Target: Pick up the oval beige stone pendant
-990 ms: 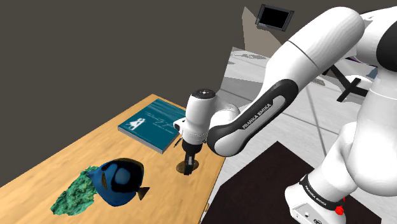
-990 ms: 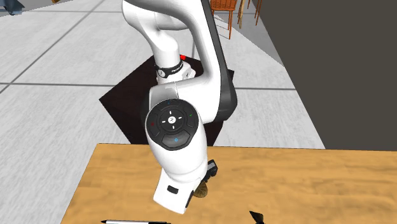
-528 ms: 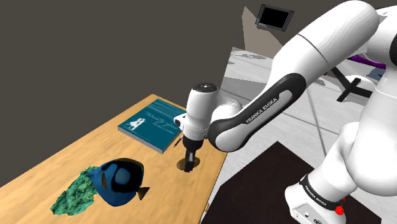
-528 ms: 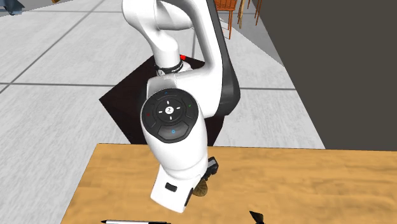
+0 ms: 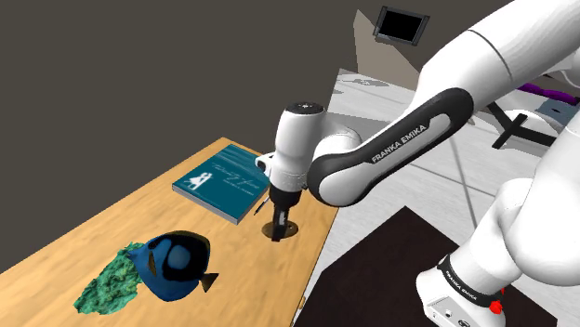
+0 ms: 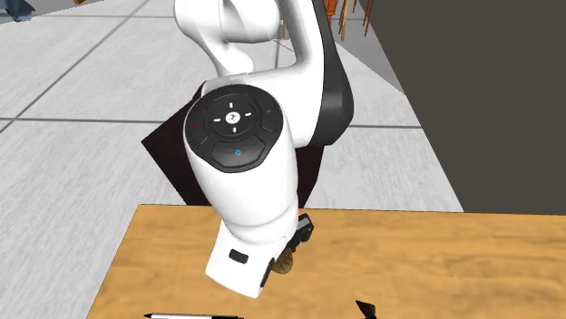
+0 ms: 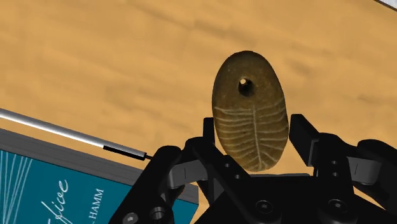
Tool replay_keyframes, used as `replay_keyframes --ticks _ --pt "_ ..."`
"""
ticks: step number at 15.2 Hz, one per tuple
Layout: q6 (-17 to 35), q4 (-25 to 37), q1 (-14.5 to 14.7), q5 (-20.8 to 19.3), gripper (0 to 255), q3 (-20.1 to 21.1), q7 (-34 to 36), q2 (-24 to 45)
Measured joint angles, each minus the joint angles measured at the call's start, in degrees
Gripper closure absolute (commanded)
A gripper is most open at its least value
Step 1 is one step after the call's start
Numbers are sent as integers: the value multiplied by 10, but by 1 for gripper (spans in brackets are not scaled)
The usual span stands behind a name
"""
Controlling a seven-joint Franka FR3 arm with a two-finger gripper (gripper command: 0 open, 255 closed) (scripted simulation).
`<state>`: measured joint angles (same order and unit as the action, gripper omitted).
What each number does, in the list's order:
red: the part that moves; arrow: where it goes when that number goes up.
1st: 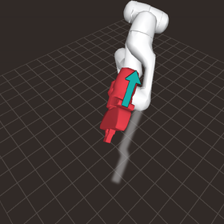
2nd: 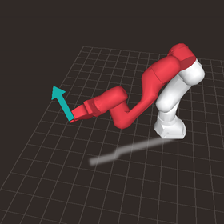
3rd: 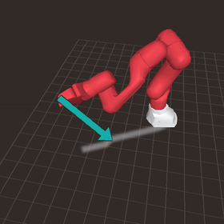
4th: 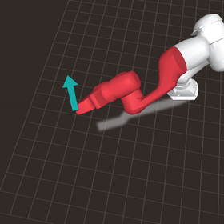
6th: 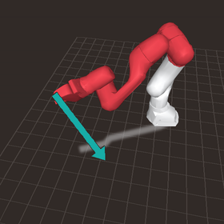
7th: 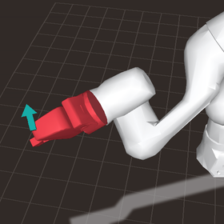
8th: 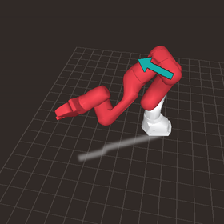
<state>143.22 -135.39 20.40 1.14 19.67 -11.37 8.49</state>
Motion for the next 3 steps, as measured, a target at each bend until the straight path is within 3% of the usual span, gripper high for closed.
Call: replay_keyframes --ticks 3 --pt "-19 3 -2 8 255 2 -6 -17"
